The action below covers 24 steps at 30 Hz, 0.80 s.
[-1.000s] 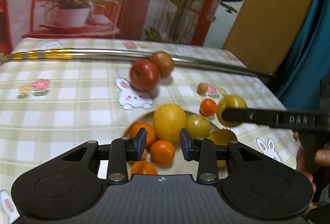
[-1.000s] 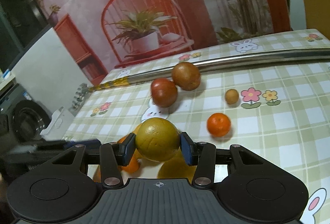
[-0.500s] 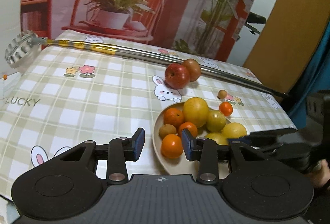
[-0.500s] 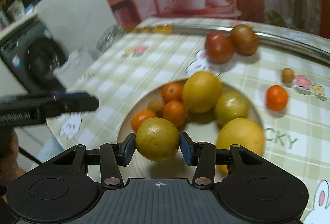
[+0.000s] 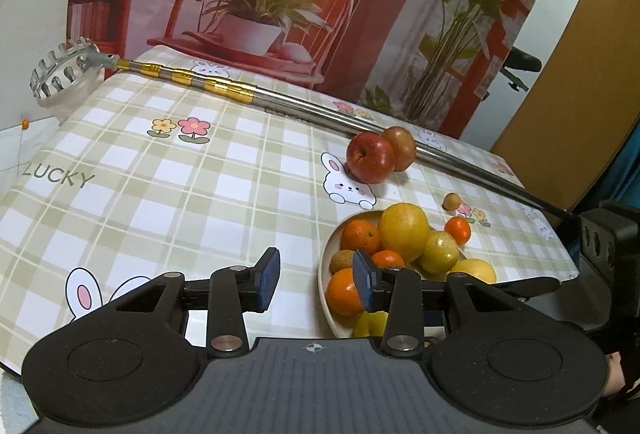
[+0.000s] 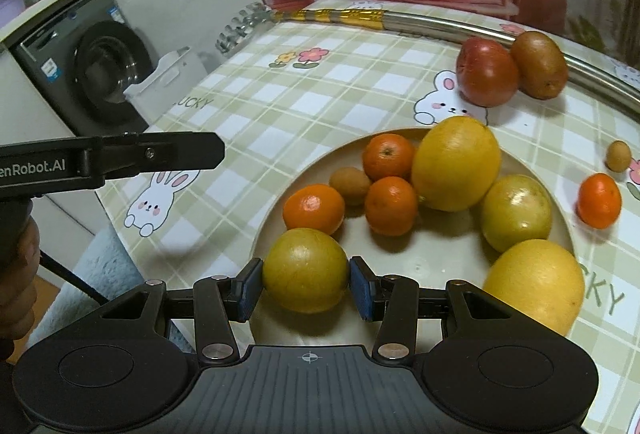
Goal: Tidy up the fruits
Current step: 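Lower the small yellow citrus onto the plate and open the right tool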
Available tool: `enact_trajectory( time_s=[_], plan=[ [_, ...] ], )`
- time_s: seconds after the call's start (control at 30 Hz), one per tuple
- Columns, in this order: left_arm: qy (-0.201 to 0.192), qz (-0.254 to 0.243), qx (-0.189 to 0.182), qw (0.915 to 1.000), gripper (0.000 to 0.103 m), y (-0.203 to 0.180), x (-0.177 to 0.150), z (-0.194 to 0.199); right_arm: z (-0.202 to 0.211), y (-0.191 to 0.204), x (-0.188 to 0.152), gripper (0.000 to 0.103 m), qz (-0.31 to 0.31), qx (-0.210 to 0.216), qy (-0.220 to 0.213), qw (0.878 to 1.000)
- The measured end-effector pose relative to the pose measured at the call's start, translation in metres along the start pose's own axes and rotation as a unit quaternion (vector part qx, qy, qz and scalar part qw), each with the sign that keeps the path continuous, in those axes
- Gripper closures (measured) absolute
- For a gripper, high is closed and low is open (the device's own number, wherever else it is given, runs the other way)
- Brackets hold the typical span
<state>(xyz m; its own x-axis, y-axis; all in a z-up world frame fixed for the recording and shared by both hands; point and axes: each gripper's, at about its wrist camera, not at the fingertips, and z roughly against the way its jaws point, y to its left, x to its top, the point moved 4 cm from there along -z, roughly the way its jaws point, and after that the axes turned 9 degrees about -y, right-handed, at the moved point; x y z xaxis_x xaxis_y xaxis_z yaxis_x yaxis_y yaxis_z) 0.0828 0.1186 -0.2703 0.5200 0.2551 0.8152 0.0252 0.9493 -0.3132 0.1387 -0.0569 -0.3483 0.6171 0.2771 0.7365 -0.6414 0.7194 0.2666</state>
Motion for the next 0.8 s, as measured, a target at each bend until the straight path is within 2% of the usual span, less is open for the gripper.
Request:
enact_trajectory(
  time_s=[0.43, 0.6, 0.8],
  plan=[
    [-0.001, -0.003, -0.006, 1.0, 0.061, -0.002, -0.003, 0.001, 0.001, -0.001, -0.001, 0.059, -0.01, 0.005, -0.003, 1.0],
    [-0.004, -0.001, -0.005, 1.0, 0.061, -0.004, -0.003, 0.003, 0.013, 0.0, 0.003, 0.058, -0.001, -0.005, -0.03, 1.0],
    [-0.008, -0.003, -0.004, 1.0, 0.061, -0.006, -0.003, 0.004, 0.04, -0.006, 0.008, 0.053, -0.002, -0.036, -0.099, 0.994]
  ],
)
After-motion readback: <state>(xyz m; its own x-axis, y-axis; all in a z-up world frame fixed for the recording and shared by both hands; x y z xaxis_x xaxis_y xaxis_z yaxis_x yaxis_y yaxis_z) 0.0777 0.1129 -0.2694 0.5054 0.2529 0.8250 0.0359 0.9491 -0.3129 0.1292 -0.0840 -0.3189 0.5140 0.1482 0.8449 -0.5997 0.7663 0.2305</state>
